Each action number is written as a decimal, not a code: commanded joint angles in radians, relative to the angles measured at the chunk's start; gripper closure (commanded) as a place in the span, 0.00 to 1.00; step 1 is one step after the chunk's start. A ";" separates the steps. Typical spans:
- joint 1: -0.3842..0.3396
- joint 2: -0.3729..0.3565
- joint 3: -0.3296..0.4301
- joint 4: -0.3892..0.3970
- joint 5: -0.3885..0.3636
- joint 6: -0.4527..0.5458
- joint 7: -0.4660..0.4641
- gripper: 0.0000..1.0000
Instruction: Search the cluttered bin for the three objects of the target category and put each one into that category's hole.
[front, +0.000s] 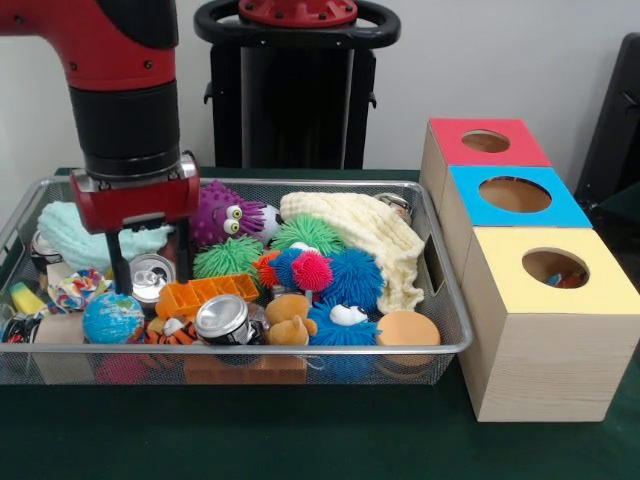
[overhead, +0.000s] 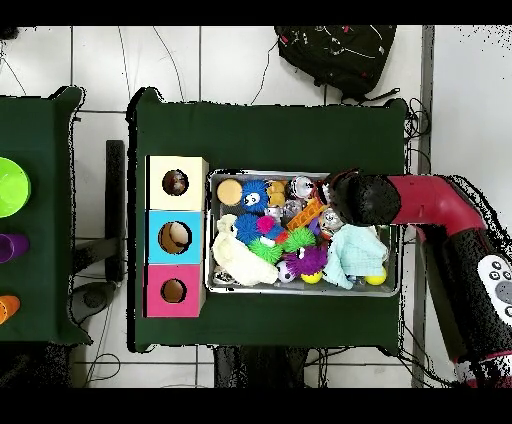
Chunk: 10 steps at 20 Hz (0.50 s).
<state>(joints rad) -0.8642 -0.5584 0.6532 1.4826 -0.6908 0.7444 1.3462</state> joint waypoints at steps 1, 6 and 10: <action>-0.010 0.025 -0.024 0.021 -0.124 0.007 -0.252 0.00; -0.094 -0.058 -0.040 0.163 -0.124 -0.019 -0.217 0.00; -0.159 -0.084 -0.021 0.195 -0.108 0.008 -0.250 0.00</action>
<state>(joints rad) -0.9401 -0.6050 0.6534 1.5676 -0.7453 0.7442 1.3462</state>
